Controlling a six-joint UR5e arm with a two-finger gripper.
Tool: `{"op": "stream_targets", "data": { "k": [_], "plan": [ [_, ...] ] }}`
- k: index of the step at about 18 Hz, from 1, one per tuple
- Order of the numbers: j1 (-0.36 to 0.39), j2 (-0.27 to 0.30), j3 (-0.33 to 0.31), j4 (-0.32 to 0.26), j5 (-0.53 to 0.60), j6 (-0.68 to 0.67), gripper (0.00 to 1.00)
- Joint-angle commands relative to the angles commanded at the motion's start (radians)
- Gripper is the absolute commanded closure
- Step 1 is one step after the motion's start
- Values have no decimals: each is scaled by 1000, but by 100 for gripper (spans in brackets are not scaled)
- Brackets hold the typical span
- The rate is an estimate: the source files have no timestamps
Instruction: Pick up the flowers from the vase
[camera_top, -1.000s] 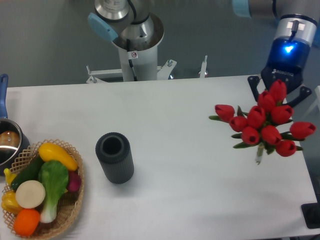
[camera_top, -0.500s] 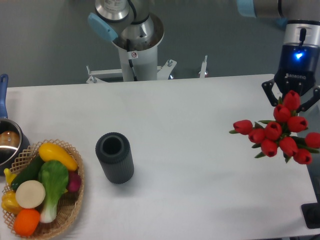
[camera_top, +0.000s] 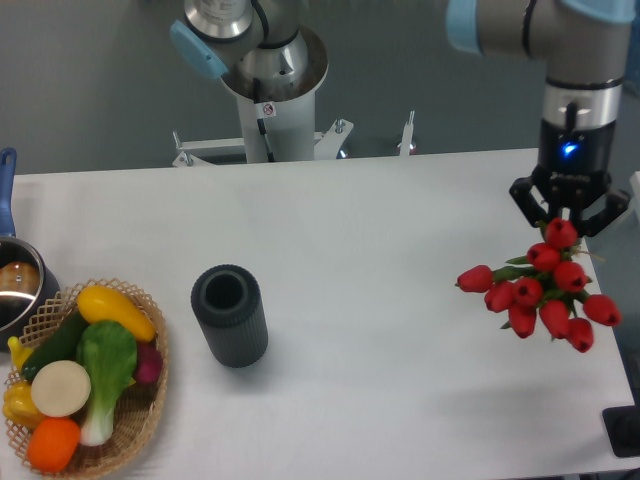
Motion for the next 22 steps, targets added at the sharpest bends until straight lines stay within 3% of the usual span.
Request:
{"op": "stream_targets", "data": {
  "k": [17,20,22],
  "plan": [
    [-5,-25,21,-163,55,2,91],
    [-5,-28,28,-199,54,2,91],
    [-5,-34,61,-264,52,2,91]
  ]
}}
